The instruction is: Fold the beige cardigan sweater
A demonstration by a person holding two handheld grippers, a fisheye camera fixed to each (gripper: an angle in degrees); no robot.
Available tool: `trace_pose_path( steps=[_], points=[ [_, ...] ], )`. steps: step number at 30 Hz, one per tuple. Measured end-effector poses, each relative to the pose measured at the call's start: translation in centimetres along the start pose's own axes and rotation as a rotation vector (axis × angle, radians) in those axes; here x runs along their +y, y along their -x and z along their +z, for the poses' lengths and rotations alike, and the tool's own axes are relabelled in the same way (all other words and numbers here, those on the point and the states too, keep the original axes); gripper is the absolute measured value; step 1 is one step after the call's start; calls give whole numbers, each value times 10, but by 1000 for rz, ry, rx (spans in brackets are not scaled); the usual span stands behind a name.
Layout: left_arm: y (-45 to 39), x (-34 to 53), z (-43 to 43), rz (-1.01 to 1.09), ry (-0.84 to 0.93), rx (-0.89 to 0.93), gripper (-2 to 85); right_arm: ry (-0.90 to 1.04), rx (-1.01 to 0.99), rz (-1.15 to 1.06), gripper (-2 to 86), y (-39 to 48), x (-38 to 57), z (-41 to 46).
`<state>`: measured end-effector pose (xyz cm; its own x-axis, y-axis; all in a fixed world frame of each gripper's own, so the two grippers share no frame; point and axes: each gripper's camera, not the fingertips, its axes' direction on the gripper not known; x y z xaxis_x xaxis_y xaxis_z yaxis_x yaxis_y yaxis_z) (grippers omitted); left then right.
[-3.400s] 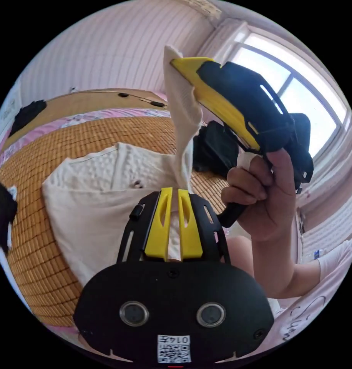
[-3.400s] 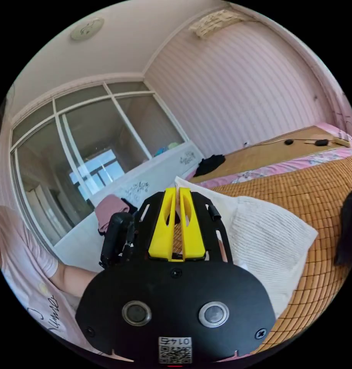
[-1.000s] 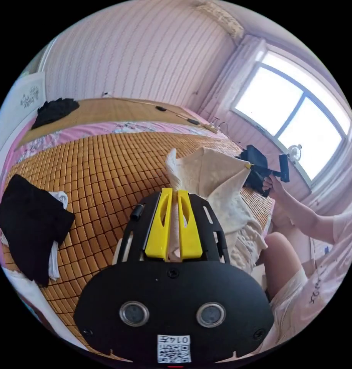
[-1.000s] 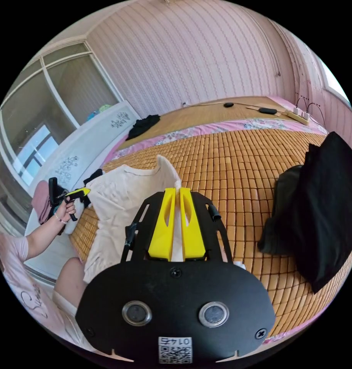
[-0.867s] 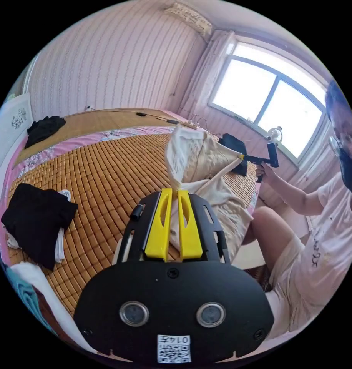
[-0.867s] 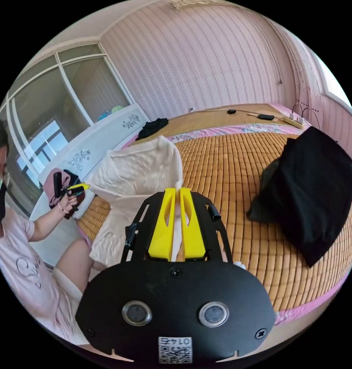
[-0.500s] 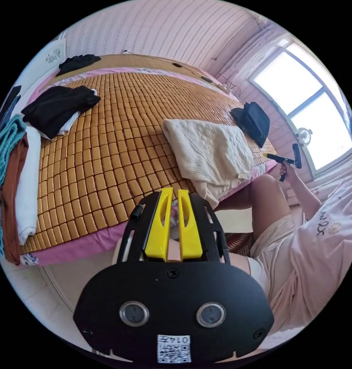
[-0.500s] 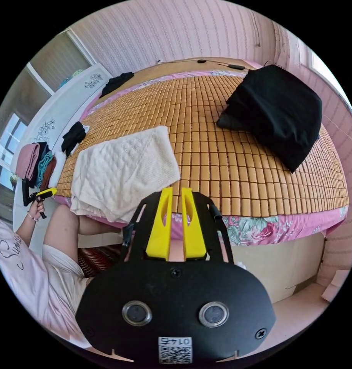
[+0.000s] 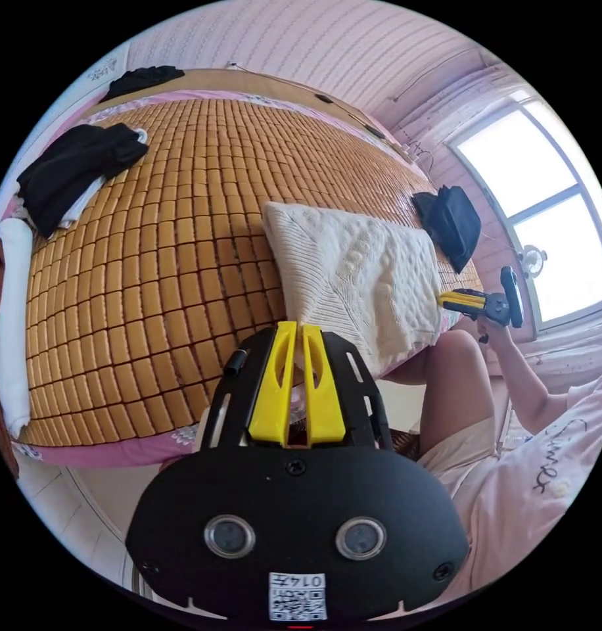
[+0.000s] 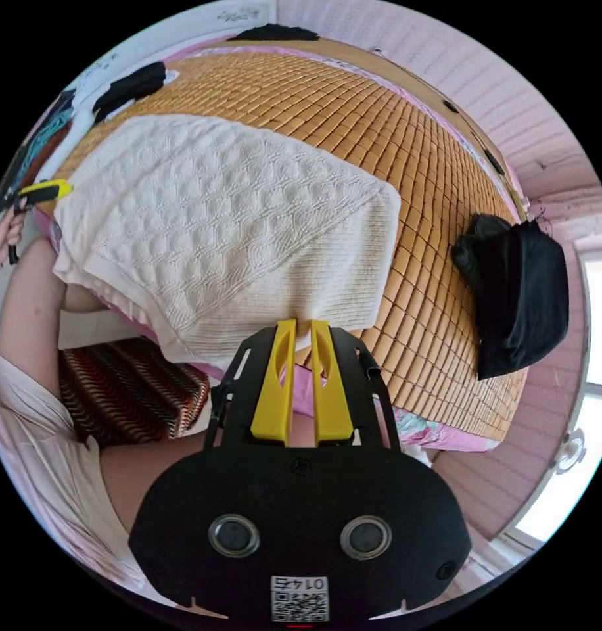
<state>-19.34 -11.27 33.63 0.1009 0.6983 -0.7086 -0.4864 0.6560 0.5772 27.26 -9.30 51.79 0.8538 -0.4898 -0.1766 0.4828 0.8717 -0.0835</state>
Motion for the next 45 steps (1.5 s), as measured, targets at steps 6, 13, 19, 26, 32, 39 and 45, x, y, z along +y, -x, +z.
trace_pose_path(
  steps=[6, 13, 19, 26, 32, 39, 45],
  points=[
    [8, 5, 39, -1, 100, 16, 12, 7, -138, 13, 29, -14, -26, -2],
    [-32, 29, 15, 114, -47, -157, 59, -11, -128, -8, -5, -12, -43, -44],
    [-98, 26, 73, 270, -25, 61, 49, -191, -207, -238, -6, 57, -150, -95],
    [-155, 29, 162, 440, 7, -29, 2, -10, -123, -344, -3, 110, -260, -49],
    [-151, 47, 178, 505, -71, -4, -4, -14, -144, -364, -4, 118, -273, -51],
    [-150, 49, 195, 504, -65, 36, -5, 50, -163, -346, -4, 127, -291, -66],
    [-149, 50, 211, 506, -54, 69, -6, 130, 17, -331, -4, 155, -317, -49]
  ],
)
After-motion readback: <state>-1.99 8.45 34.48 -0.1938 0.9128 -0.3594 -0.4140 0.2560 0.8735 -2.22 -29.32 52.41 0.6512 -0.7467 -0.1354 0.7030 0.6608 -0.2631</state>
